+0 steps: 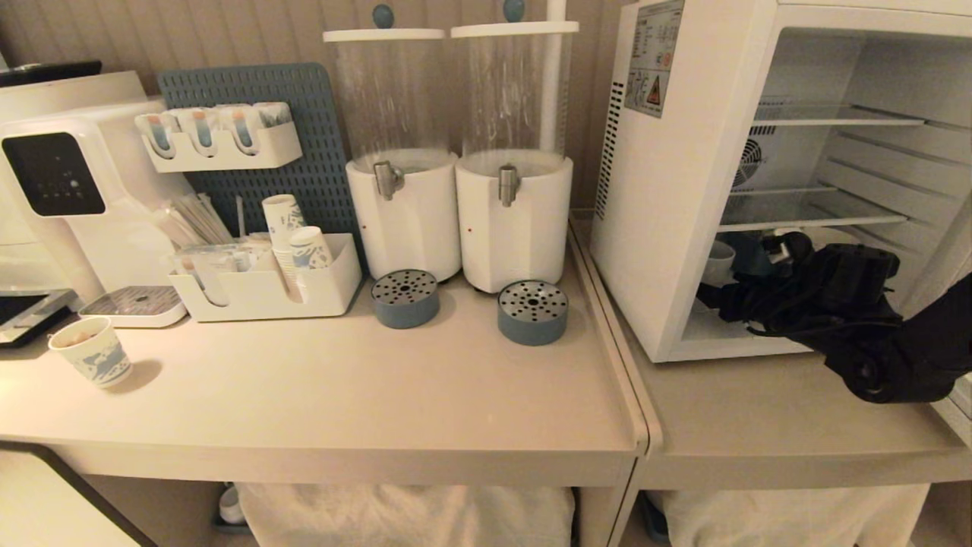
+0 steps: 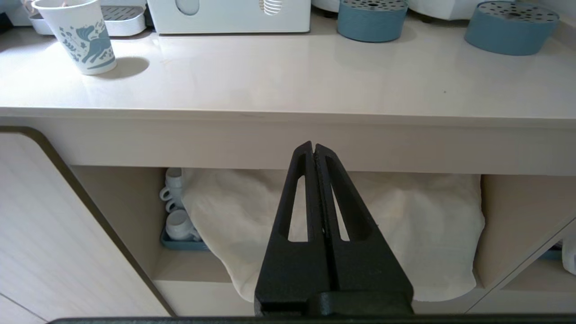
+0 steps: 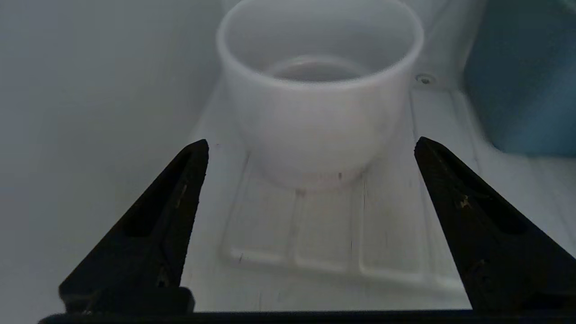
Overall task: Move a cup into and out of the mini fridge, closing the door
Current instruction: Take the ceramic cup out of the freezer
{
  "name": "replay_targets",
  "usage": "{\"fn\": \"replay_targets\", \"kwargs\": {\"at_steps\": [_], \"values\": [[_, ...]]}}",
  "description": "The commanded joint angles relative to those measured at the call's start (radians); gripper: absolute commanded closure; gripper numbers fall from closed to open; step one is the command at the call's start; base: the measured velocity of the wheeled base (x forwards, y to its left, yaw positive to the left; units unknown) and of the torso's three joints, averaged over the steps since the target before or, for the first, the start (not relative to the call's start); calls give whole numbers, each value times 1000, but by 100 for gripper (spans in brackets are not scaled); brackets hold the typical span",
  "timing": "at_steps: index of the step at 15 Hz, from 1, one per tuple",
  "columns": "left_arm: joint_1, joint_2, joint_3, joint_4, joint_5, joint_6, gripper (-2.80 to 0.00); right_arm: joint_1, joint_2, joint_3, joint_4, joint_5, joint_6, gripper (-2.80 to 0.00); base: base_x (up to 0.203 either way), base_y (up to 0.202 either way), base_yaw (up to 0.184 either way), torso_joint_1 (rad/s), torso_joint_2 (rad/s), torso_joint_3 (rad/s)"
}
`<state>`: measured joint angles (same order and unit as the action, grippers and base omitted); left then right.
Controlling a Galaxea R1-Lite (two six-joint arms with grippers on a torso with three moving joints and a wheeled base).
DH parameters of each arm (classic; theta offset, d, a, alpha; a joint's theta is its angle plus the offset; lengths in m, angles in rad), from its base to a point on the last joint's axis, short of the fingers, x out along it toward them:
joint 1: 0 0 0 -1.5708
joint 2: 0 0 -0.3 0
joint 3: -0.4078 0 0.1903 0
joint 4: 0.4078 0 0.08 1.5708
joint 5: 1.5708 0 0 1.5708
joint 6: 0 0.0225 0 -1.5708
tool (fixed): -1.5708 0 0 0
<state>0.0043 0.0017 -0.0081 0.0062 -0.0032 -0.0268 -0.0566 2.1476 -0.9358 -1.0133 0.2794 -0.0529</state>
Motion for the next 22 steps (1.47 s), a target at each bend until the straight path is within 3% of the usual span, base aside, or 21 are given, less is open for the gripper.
{"fn": "replay_targets", "kwargs": {"at_steps": [1, 14, 15, 22], "values": [[0, 0, 0, 0, 0, -1, 0, 0, 21, -22, -4, 1, -1, -280, 0, 0, 0, 0, 0, 0], [0, 0, 2, -5, 1, -2, 0, 0, 45, -127, 67, 2, -1, -280, 0, 0, 0, 0, 0, 0], [0, 0, 2, -5, 0, -2, 0, 0, 48, -127, 68, 1, -1, 0, 0, 0, 0, 0, 0, 0], [0, 0, 2, -5, 0, -2, 0, 1, 43, -95, 56, 1, -1, 0, 0, 0, 0, 0, 0, 0]]}}
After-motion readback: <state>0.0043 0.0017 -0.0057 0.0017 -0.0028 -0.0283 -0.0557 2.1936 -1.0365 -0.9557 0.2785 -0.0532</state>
